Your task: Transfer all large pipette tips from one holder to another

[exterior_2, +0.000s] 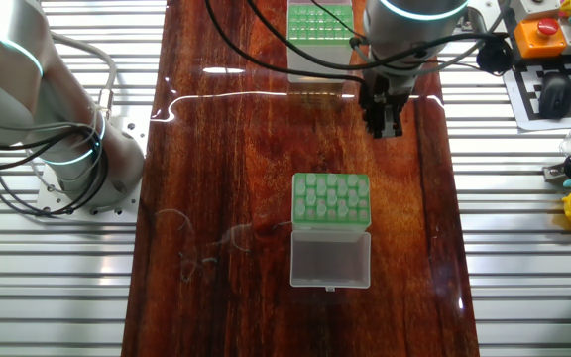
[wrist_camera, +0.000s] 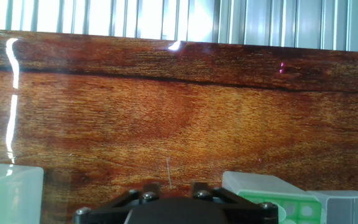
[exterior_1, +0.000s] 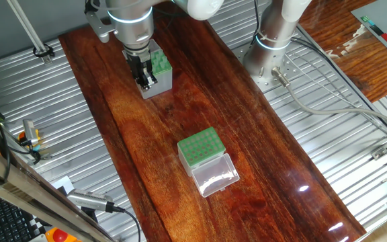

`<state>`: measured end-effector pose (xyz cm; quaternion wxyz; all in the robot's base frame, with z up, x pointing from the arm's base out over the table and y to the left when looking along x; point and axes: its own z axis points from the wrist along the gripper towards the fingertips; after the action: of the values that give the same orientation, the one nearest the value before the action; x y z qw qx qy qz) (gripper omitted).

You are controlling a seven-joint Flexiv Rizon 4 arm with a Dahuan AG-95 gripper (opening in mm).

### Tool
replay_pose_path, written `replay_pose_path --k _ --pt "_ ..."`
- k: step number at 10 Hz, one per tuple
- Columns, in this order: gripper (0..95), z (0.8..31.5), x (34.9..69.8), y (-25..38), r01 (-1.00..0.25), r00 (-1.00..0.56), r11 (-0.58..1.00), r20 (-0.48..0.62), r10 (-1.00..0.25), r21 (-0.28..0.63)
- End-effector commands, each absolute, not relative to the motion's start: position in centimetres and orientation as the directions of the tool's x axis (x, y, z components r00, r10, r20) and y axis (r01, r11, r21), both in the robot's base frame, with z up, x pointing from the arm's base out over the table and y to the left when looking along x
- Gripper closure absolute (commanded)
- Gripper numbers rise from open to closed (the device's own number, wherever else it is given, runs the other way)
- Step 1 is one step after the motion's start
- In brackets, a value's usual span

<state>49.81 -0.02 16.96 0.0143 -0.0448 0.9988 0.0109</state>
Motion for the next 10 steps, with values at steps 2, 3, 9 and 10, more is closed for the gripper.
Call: replay_pose_path --k 2,3,9,10 --pt "95.0 17.1 49.7 -0.4 -0.094 -0.995 0.995 -0.024 -0.094 0.021" --pt "95.0 17.2 49.6 -1.0 -0.124 -0.992 0.992 -0.023 -0.124 0.021" --pt "95.0 17.7 50.4 -7.9 -0.157 -0.987 0.987 -0.021 -0.156 0.020" --pt "95.0 17.9 50.3 -8.1 -0.152 -0.988 0.988 -0.027 -0.151 0.007"
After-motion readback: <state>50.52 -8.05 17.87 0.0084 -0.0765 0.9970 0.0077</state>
